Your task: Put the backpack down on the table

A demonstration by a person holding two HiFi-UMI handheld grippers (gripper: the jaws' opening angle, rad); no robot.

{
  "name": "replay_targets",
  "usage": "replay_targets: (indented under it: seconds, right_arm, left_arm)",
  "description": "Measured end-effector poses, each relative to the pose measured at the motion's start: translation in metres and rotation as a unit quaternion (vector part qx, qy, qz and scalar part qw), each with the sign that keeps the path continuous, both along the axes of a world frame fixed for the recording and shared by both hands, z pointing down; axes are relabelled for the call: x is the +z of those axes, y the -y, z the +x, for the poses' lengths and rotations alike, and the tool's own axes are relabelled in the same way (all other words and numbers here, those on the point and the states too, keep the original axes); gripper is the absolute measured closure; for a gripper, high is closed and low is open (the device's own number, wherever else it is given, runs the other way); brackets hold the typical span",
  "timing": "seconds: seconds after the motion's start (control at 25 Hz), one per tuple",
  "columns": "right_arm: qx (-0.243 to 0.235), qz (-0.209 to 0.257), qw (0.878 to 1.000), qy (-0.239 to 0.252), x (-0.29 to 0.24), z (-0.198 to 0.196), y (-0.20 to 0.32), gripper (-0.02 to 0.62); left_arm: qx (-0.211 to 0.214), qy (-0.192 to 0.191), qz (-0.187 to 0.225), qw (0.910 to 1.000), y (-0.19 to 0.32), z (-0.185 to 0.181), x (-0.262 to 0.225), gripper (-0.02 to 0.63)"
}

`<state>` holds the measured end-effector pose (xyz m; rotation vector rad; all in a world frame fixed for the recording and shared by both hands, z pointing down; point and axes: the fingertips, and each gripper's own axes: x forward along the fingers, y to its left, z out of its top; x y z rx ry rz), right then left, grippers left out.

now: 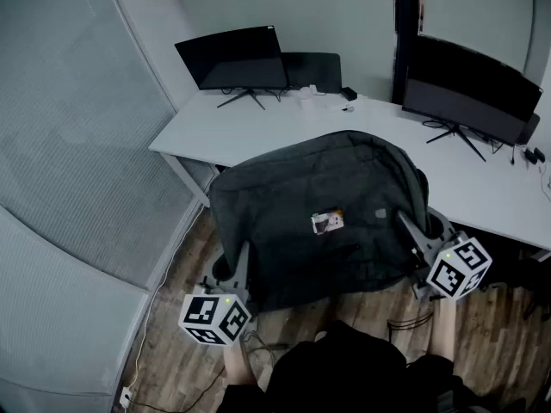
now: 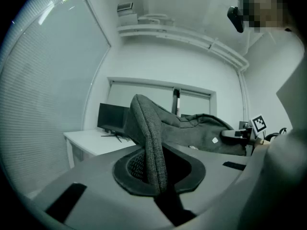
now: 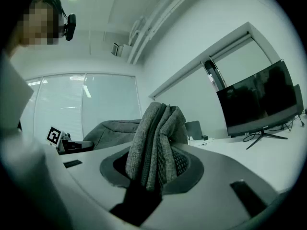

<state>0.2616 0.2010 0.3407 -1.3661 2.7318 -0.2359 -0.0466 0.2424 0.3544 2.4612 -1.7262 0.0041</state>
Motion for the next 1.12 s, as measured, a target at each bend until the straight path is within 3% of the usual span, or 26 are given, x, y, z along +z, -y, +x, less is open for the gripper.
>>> replay_targets:
  seconds: [0.64, 1.12]
  right_arm:
    - [-0.008, -0.002, 1.000, -0.007, 0.003, 0.002, 0.007, 0.479]
    - [-0.026, -0.011, 1.000, -0.010, 0.002, 0.028, 0.023, 0.477]
  left_arm:
    - [-0.011, 0.003, -0.003, 0.9999, 0.001, 0.003, 0.005, 0.565]
    - [-0.041, 0.001, -0.015, 0.9991, 0.003, 0.032, 0.007, 0.565]
